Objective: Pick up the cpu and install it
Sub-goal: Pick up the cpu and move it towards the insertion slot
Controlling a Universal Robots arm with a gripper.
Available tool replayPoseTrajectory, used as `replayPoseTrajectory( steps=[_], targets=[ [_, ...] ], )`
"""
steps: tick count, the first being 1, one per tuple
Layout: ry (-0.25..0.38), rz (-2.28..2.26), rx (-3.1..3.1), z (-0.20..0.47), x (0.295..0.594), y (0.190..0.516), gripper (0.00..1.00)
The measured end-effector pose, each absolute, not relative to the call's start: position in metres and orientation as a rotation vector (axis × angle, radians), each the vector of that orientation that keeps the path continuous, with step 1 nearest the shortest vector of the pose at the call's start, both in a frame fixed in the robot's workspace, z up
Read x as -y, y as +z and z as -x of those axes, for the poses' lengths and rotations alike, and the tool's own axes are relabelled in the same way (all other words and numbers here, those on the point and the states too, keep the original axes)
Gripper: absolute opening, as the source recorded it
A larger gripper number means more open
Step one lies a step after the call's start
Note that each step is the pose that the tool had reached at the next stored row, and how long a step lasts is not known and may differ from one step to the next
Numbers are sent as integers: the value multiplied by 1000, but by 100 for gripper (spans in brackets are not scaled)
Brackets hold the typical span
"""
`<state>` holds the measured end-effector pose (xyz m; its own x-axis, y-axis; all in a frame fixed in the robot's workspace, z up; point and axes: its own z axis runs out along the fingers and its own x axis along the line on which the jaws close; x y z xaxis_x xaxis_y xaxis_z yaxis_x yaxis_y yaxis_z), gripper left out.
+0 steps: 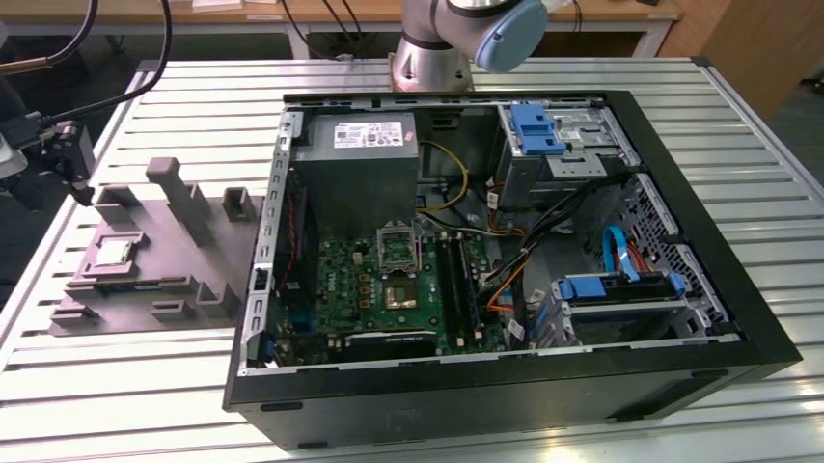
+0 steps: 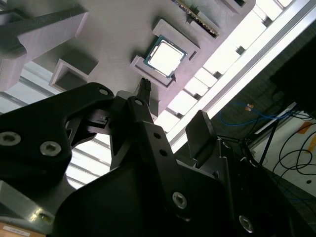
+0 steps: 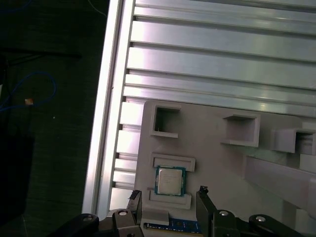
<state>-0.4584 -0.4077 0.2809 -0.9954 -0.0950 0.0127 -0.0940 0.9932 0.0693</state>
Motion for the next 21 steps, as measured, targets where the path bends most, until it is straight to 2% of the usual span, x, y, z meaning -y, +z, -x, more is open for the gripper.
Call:
replayPoseTrajectory(
  steps=[4,5,18,19,20,21],
  targets=[
    [-108,-148,3120,458,408,281,54],
    [-108,-148,3120,458,408,281,47],
    [-107,-148,3120,458,408,280,47],
    [-107,-148,3120,458,408,280,48],
    [-107,-148,3120,458,408,280,55],
    [-107,-148,3120,458,408,280,55]
  ],
)
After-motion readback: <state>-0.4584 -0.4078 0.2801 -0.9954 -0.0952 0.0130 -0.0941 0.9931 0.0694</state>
